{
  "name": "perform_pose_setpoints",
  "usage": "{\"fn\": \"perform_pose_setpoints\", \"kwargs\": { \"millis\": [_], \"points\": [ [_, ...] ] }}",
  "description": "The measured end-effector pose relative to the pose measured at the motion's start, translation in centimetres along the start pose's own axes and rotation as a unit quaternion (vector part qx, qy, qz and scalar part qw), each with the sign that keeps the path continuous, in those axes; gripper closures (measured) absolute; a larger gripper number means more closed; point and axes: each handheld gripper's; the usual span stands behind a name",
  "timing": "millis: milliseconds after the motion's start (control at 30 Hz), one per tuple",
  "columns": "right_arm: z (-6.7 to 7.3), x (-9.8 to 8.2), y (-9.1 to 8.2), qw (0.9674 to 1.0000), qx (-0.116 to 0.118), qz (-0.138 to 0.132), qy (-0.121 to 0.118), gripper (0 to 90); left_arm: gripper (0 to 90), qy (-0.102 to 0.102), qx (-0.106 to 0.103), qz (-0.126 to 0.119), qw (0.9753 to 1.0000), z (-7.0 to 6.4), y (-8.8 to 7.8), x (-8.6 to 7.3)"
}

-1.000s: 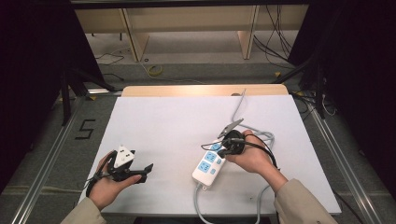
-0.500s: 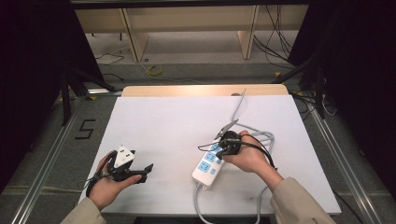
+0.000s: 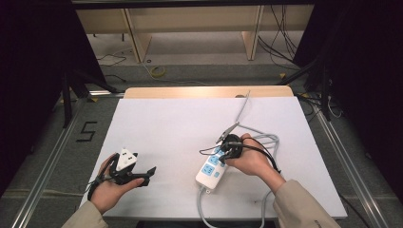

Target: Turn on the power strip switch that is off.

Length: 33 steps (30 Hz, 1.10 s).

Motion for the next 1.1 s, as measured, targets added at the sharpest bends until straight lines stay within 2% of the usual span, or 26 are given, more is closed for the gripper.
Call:
{"fn": "perform_pose_setpoints", "kwargs": {
  "millis": [1100],
  "points": [
    [0.11, 0.16, 0.66, 0.9998, -0.010, 0.015, -0.003, 90.0, 16.5, 0.000, -0.001, 0.000, 1.0000, -0.06, 0.03, 0.00]
  ]
}}
Point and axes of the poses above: each handheld gripper's, and its own axes: y roughly forward along the jaws, x roughly out of its top, z roughly to its left, and after that the axes turned 5 degrees about x, right-handed
